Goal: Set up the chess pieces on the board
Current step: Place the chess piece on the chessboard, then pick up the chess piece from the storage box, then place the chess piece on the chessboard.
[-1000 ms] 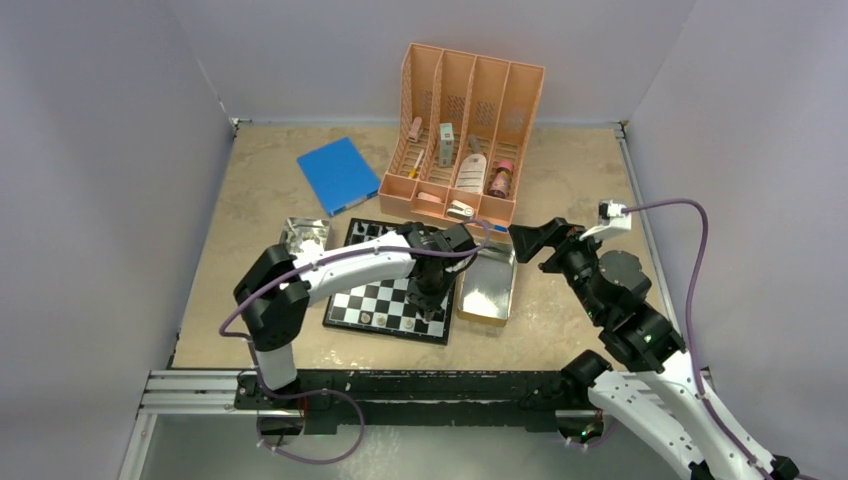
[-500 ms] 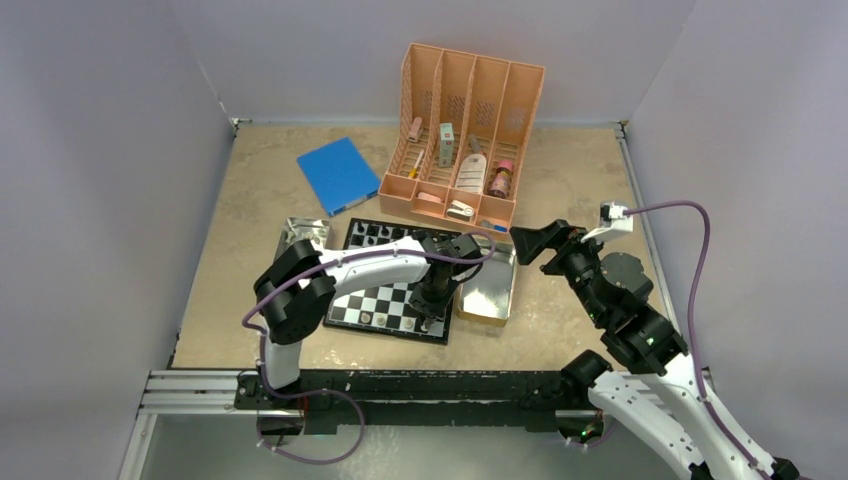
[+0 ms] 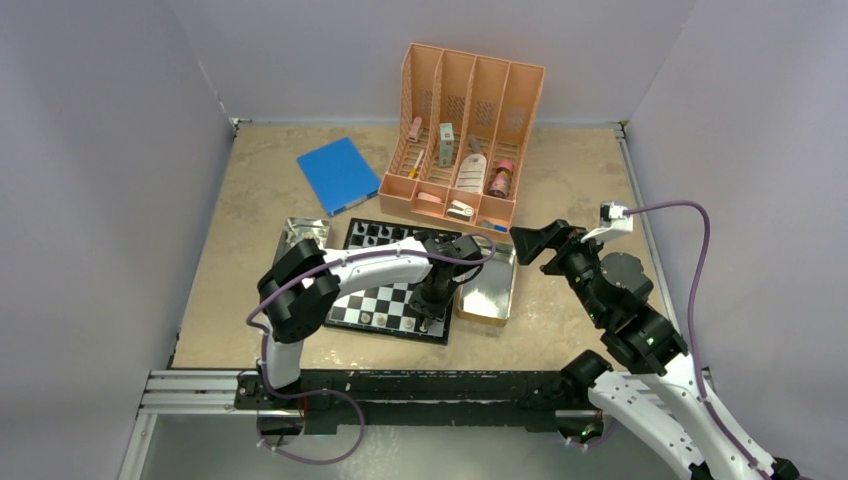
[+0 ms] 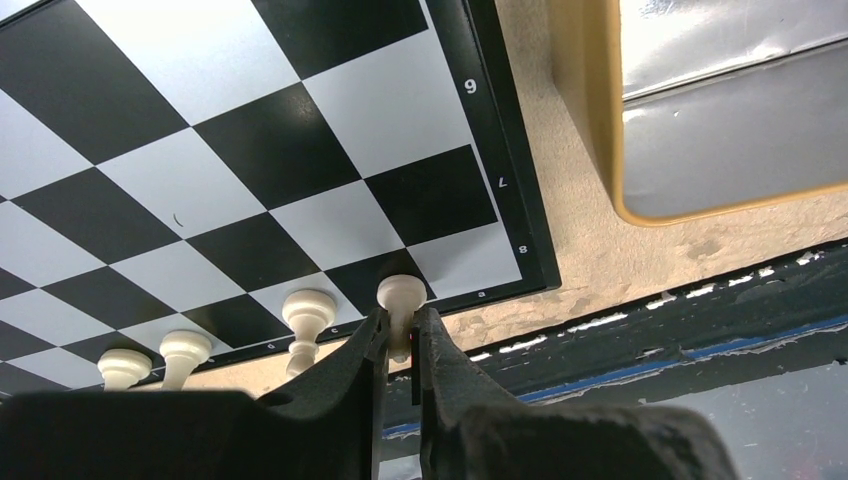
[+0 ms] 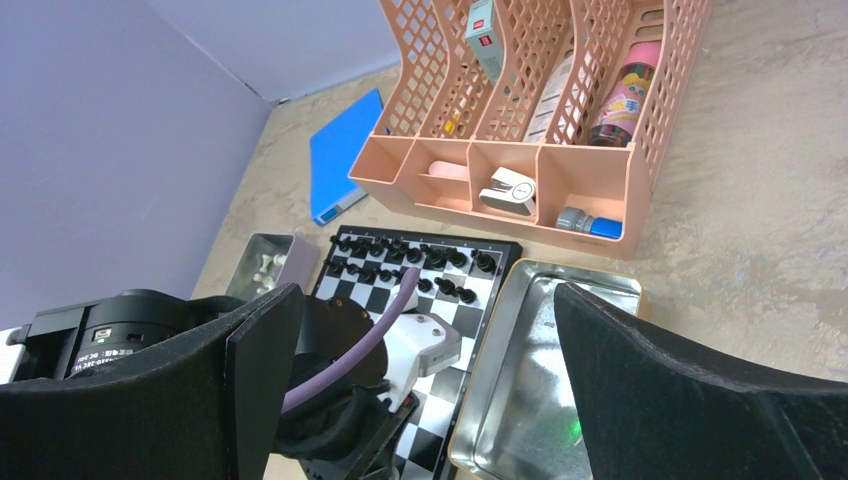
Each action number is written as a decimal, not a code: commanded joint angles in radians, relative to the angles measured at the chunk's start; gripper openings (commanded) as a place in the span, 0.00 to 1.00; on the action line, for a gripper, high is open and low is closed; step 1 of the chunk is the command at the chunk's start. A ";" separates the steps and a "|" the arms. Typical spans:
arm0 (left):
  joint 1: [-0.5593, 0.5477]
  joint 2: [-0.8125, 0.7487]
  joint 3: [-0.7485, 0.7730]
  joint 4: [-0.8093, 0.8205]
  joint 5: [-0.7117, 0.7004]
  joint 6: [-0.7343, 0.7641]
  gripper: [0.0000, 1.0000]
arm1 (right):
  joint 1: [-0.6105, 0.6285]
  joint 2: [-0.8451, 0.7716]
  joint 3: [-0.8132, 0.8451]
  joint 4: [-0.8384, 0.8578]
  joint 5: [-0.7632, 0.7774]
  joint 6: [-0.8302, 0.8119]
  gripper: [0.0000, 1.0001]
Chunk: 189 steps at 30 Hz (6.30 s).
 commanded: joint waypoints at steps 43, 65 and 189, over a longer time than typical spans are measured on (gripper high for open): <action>0.177 -0.146 0.116 0.022 -0.062 0.044 0.29 | 0.003 0.006 0.017 0.073 0.000 -0.004 0.97; 0.977 -0.336 -0.058 0.136 0.026 0.169 0.27 | 0.003 0.004 -0.043 0.134 -0.070 -0.002 0.97; 0.584 -0.379 -0.375 0.052 -0.112 -0.089 0.09 | 0.003 0.038 -0.054 0.164 -0.070 -0.031 0.97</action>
